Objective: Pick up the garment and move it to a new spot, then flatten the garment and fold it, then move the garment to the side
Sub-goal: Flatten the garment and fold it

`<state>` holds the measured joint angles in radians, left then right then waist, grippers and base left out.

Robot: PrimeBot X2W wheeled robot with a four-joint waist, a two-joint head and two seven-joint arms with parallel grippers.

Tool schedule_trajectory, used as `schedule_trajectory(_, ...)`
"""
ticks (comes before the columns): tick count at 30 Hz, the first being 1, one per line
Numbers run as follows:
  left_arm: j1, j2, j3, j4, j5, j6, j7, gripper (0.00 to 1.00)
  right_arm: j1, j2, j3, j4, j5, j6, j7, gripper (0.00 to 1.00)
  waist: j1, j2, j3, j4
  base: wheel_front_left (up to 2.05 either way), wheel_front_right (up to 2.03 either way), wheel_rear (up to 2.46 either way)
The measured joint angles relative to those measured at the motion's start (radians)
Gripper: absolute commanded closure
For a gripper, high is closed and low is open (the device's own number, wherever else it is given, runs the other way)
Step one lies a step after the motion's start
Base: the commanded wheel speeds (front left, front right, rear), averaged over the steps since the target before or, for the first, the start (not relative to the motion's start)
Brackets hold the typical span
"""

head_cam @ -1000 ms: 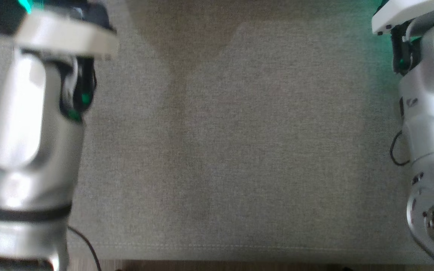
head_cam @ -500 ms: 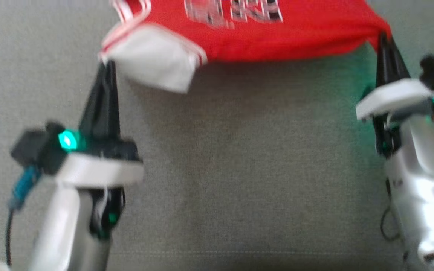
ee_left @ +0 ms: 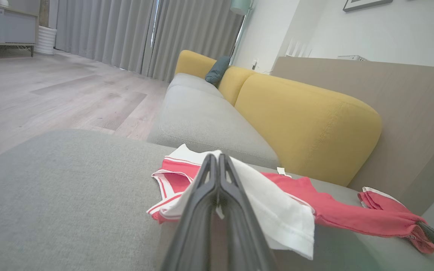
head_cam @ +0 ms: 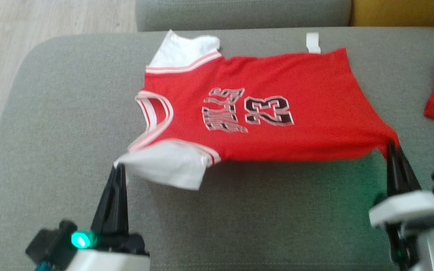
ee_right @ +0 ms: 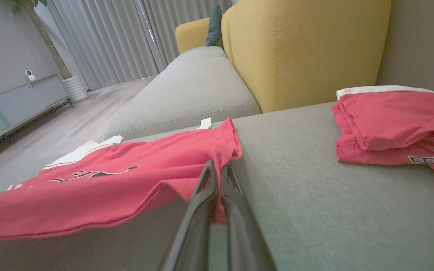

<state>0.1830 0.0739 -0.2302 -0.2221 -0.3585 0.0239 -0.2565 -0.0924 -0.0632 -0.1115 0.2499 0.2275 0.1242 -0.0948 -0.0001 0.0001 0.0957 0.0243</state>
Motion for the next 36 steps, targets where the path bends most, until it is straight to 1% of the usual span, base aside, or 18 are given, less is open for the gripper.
schedule_trajectory(2,0.042,0.002,0.0,-0.016,-0.007,0.004,0.001,1.0,0.072,0.008,-0.012,-0.07,-0.002,0.0,0.037,1.0,0.0,0.0,-0.008,-0.004,0.0,0.0,0.0)
schedule_trajectory(4,0.075,0.005,-0.001,-0.023,-0.009,0.004,0.012,1.0,0.128,0.017,-0.021,-0.115,-0.003,0.0,0.068,1.0,0.0,0.0,-0.008,-0.007,0.0,0.0,0.0)
schedule_trajectory(7,0.093,0.007,-0.002,-0.021,-0.019,0.011,0.021,1.0,0.165,0.019,-0.023,-0.135,-0.003,0.0,0.093,1.0,0.0,0.0,-0.003,-0.009,0.0,0.0,0.0)
schedule_trajectory(10,0.093,0.01,-0.002,0.013,-0.024,0.011,0.022,1.0,0.172,0.02,-0.018,-0.141,0.005,0.0,0.116,1.0,0.0,0.0,0.01,-0.012,0.0,0.0,0.0)
schedule_trajectory(12,0.085,0.013,-0.002,0.053,-0.024,0.009,0.022,1.0,0.165,0.02,-0.01,-0.128,0.009,0.0,0.123,1.0,0.0,0.0,0.021,-0.014,0.0,0.0,0.0)
schedule_trajectory(14,0.064,0.014,-0.004,0.086,-0.024,-0.001,0.021,1.0,0.157,0.02,0.0,-0.1,0.012,0.0,0.132,1.0,0.0,0.0,0.034,-0.016,0.0,0.0,0.0)
schedule_trajectory(15,0.031,0.014,-0.01,0.11,-0.024,-0.007,0.021,1.0,0.144,0.02,0.005,-0.065,0.012,0.0,0.136,1.0,0.0,0.0,0.048,-0.017,0.0,0.0,0.0)
schedule_trajectory(18,-0.019,0.013,-0.012,0.146,-0.024,-0.016,0.018,1.0,0.115,0.02,0.007,-0.026,0.012,0.0,0.136,1.0,0.0,0.0,0.07,-0.018,0.0,0.0,0.0)
schedule_trajectory(25,-0.108,0.008,-0.011,0.207,-0.025,-0.034,0.013,1.0,0.054,0.019,0.012,0.018,0.013,0.0,0.128,1.0,0.0,0.0,0.117,-0.018,0.0,0.0,0.0)
schedule_trajectory(31,-0.246,-0.006,0.012,0.295,-0.035,-0.051,0.007,1.0,-0.017,0.019,0.018,0.057,0.038,0.0,0.112,1.0,0.0,0.0,0.145,-0.021,0.0,0.0,0.0)
schedule_trajectory(36,-0.361,-0.014,0.021,0.391,-0.03,-0.052,0.007,1.0,-0.099,0.019,0.03,0.115,0.052,0.0,0.096,1.0,0.0001,0.0,0.168,-0.028,0.0,0.0,0.0)
